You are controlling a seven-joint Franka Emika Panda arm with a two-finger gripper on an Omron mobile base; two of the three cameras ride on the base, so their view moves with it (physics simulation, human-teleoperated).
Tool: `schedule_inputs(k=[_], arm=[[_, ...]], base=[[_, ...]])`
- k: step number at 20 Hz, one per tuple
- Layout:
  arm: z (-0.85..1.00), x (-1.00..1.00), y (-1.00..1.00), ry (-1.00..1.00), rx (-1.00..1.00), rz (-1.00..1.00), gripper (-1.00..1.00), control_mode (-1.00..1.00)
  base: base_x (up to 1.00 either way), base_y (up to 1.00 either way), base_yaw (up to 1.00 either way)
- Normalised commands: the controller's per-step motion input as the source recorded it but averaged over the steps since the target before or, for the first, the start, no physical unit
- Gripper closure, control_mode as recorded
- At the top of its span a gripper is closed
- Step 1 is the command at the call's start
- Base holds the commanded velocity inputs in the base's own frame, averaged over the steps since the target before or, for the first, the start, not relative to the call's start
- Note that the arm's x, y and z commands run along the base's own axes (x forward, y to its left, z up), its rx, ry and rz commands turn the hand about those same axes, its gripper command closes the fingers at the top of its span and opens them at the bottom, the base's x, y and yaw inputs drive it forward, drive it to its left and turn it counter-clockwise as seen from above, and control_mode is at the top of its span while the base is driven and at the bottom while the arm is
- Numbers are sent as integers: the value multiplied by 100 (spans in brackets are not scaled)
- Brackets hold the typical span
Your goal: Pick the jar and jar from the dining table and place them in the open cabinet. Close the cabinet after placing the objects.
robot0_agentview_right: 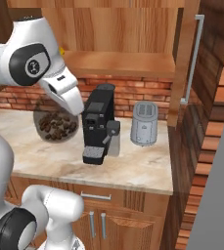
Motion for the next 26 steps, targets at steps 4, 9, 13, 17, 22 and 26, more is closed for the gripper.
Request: schedule_inputs(k=[4, 9, 13, 17, 22, 26], arm=[[42, 0, 7, -12, 0, -24, 100, -100], [27, 0, 5, -21, 3, -16, 100, -100], [22, -13, 0, -19, 9, -4, 100, -100], [15, -10, 0, -13, 9, 0, 100, -100], [30, 9, 0, -6, 5, 0, 100, -100], [29, 34, 0, 0, 2, -1, 100, -100]], base=[[0, 0, 0], [0, 0, 0], [0, 0, 0], [0, 0, 0], [0, 0, 0], [0, 0, 0]])
